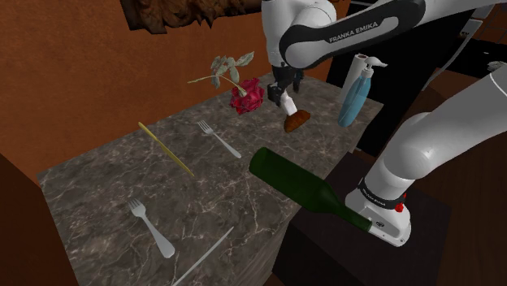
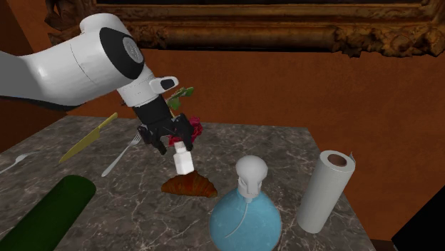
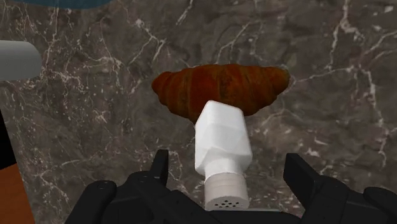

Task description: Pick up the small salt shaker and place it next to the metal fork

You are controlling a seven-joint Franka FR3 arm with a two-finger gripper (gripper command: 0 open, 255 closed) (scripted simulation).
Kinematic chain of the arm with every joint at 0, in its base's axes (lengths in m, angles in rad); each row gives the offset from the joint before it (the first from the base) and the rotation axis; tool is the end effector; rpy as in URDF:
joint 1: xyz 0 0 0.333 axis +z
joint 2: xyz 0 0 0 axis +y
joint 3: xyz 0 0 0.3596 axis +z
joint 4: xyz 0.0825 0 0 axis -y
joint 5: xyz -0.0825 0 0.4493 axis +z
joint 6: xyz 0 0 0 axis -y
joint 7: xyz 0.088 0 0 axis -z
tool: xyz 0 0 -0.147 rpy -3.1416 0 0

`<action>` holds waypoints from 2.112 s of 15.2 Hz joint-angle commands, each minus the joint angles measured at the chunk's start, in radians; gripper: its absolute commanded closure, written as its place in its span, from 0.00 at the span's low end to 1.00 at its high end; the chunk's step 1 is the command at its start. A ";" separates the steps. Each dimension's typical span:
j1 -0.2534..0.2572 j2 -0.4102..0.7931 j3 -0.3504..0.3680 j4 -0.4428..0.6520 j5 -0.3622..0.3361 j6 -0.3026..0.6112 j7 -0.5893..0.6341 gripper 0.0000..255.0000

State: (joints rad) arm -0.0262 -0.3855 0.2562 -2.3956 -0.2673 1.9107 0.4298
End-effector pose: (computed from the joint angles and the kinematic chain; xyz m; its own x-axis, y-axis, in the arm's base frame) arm 0.4526 0.0769 0.4264 0.9932 -0.1151 0.0196 -0.1146 -0.9288 0.3525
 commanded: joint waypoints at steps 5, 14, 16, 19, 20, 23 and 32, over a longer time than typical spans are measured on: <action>-0.013 0.025 0.003 -0.060 -0.040 0.072 0.024 0.00; -0.014 0.027 0.002 -0.065 -0.043 0.080 0.025 1.00; -0.014 0.027 0.002 -0.065 -0.043 0.080 0.025 1.00; -0.014 0.026 0.002 -0.066 -0.043 0.080 0.025 1.00; -0.014 0.026 0.002 -0.066 -0.043 0.080 0.025 1.00; -0.014 0.027 0.002 -0.066 -0.043 0.080 0.025 1.00; -0.009 -0.016 -0.006 0.018 -0.022 -0.038 -0.024 1.00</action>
State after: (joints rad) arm -0.0356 -0.3995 0.2508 -2.3886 -0.2906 1.8862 0.4109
